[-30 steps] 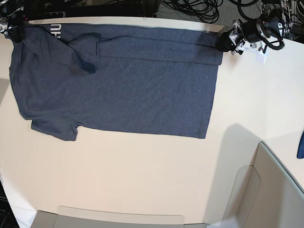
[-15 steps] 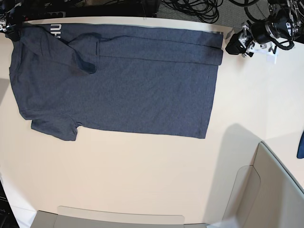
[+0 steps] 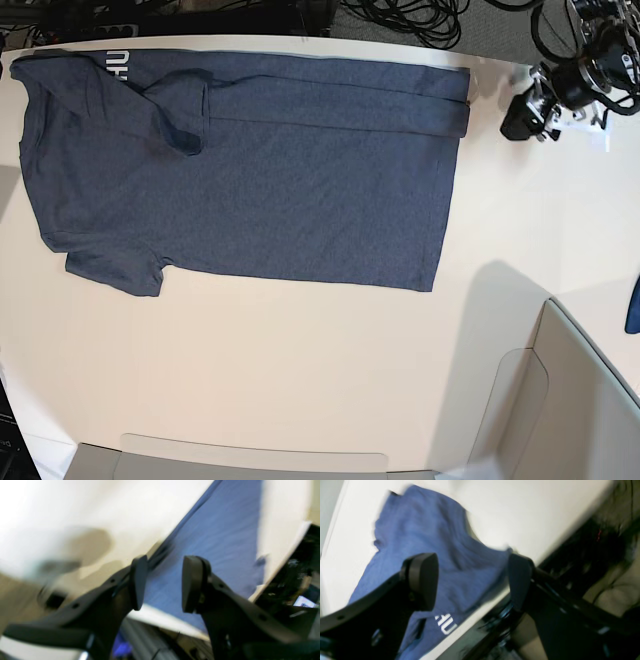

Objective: Layout the t-shirt on the table in an organized manner, then fold the t-shirt properly
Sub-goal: 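Release the shirt and raise both grippers away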

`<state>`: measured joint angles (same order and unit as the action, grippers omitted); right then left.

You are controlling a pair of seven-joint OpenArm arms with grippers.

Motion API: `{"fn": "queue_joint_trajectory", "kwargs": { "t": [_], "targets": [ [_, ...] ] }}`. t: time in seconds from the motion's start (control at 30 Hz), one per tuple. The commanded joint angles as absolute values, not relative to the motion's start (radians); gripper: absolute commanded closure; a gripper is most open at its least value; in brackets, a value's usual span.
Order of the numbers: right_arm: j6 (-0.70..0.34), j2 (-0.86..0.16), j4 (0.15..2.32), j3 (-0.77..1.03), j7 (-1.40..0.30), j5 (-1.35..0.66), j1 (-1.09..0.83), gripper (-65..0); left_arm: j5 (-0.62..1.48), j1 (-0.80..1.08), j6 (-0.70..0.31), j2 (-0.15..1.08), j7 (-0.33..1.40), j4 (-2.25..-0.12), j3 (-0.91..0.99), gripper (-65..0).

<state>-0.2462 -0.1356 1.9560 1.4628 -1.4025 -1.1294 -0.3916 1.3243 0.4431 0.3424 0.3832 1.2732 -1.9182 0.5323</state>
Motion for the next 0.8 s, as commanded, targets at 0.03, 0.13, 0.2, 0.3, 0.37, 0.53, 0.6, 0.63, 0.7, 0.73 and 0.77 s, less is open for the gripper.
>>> {"fn": "queue_joint_trajectory", "kwargs": {
  "t": [0.03, 0.13, 0.2, 0.3, 0.37, 0.53, 0.6, 0.63, 0.7, 0.73, 0.77],
  "targets": [
    [-0.252, -0.183, 2.043, 1.422, -1.386, -1.095, -0.364, -42.9, 1.353, 0.397, 0.348, 0.397, 1.287, -1.934, 0.539, -23.8],
    [-0.252, -0.259, 2.046, 1.319, -1.386, -1.040, -0.318, -42.8, 1.351, 0.334, 0.348, 0.398, 1.288, -1.933, 0.532, -23.8],
    [-0.252, -0.298, 2.046, 1.222, -1.385, -1.007, -0.282, -42.8, 1.349, 0.295, 0.348, 0.420, 1.288, -1.931, 0.529, -23.8],
    [-0.254, -0.334, 2.045, 1.089, -1.359, -0.929, -0.217, -42.8, 1.349, 0.226, 0.348, 0.441, 1.288, -1.931, 0.507, -23.8],
    [-0.254, -0.341, 2.034, 1.000, -1.342, -0.831, -0.160, -42.8, 1.345, 0.183, 0.348, 0.443, 1.288, -1.928, 0.493, -23.8],
    [-0.432, -0.363, 1.998, 0.780, -1.219, -0.593, -0.067, -42.8, 1.311, 0.047, 0.220, 0.435, 1.277, -1.764, 0.493, -20.9],
    [-0.547, -0.357, 1.982, 0.716, -1.153, -0.496, -0.044, -42.8, 1.311, -0.010, 0.105, 0.435, 1.277, -1.635, 0.493, -17.9],
    [-0.587, -0.348, 1.972, 0.685, -1.127, -0.453, -0.030, -42.8, 1.311, -0.041, 0.053, 0.437, 1.287, -1.567, 0.492, -16.5],
    [-0.628, -0.332, 1.956, 0.638, -1.081, -0.381, -0.007, -42.8, 1.311, -0.093, -0.024, 0.440, 1.297, -1.446, 0.478, -13.9],
    [-0.647, -0.325, 1.952, 0.621, -1.064, -0.348, 0.001, -42.8, 1.313, -0.117, -0.058, 0.440, 1.302, -1.388, 0.472, -12.9],
    [-0.661, -0.318, 1.945, 0.602, -1.056, -0.325, 0.012, -42.8, 1.313, -0.134, -0.085, 0.440, 1.302, -1.348, 0.470, -12.1]
  ]
}}
